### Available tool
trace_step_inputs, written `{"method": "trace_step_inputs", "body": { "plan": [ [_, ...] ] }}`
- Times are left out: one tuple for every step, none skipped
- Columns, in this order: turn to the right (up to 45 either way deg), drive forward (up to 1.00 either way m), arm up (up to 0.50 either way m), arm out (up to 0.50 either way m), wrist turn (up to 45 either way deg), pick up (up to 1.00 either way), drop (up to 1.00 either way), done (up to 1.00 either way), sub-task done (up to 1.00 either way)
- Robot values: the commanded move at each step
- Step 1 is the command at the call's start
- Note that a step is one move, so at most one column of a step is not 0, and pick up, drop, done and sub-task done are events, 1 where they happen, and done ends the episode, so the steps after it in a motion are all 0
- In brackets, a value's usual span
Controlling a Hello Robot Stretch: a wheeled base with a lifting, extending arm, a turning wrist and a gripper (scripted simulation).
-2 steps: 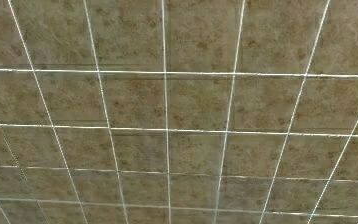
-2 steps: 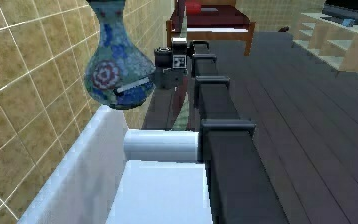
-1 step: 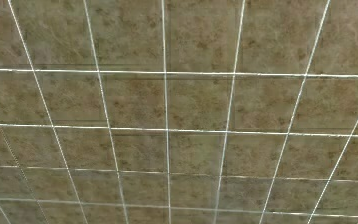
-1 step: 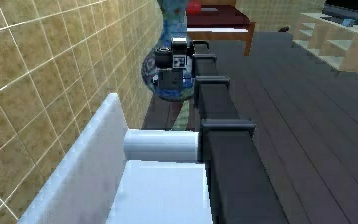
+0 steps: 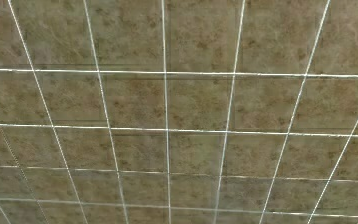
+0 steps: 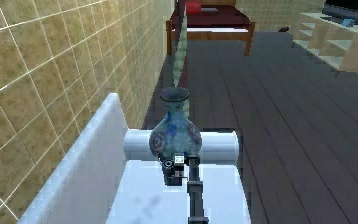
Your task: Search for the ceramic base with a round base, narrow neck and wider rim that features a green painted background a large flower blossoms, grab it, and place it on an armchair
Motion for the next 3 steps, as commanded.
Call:
{"method": "trace_step_inputs", "body": {
  "plan": [
    [0.0, 0.00, -0.32, 0.00, 0.0, 0.00, 0.00, 0.00, 0.00],
    [0.0, 0.00, 0.00, 0.00, 0.0, 0.00, 1.00, 0.00, 0.00],
    [0.0, 0.00, 0.10, 0.00, 0.0, 0.00, 0.00, 0.00, 0.00]
  ]
}}
